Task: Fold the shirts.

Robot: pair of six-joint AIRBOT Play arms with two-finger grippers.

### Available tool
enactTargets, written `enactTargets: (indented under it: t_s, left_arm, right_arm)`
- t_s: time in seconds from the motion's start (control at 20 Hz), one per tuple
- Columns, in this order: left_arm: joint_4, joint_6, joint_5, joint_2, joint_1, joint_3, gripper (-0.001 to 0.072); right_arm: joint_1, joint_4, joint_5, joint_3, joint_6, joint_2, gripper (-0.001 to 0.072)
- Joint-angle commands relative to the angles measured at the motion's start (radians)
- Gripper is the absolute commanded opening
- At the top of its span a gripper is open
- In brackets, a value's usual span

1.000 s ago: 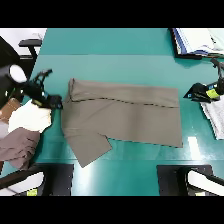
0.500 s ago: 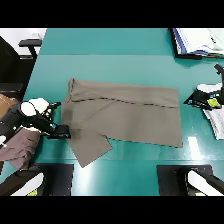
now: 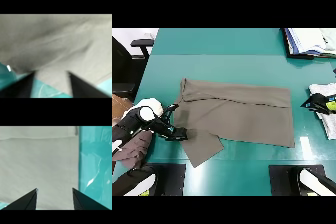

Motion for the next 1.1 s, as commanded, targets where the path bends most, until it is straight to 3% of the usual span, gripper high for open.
enactTargets:
  t_s: [0.0,0.15,0.4,0.6,0.8,0.85,0.9,1.05]
  left_arm:
    - [0.12,-0.011,-0.047,0.025,-0.003,0.061,0.0578]
    - [0.196,-0.069,0.001,0.031,-0.003,0.04,0.0578]
    - [0.007,-0.047,0.121,0.025,-0.003,-0.069,0.0574]
    - [-0.031,-0.017,0.112,0.027,-0.003,-0.064,0.0022]
    - [-0.025,0.009,0.023,0.082,-0.003,0.014,0.0023]
    - [-0.025,0.009,0.019,0.11,-0.003,0.028,0.0023]
    - [-0.026,0.008,0.02,0.132,-0.003,0.038,0.0023]
    - [-0.031,0.008,0.016,0.147,-0.003,0.046,0.0023]
  right_arm:
    - [-0.05,0.002,0.024,0.0,-0.002,0.0,0.049]
    - [-0.042,0.017,0.014,0.0,-0.002,0.0,0.049]
    - [0.035,0.017,-0.02,0.0,-0.002,0.0,0.049]
    - [0.057,-0.019,0.018,-0.002,-0.001,0.0,0.049]
    - [-0.019,-0.161,0.114,-0.134,0.0,0.04,0.0493]
    - [-0.057,-0.178,0.121,-0.204,0.0,0.058,0.0547]
    - [-0.099,-0.184,0.115,-0.288,0.0,0.071,0.058]
    - [-0.188,-0.155,0.057,-0.496,-0.002,0.074,0.0569]
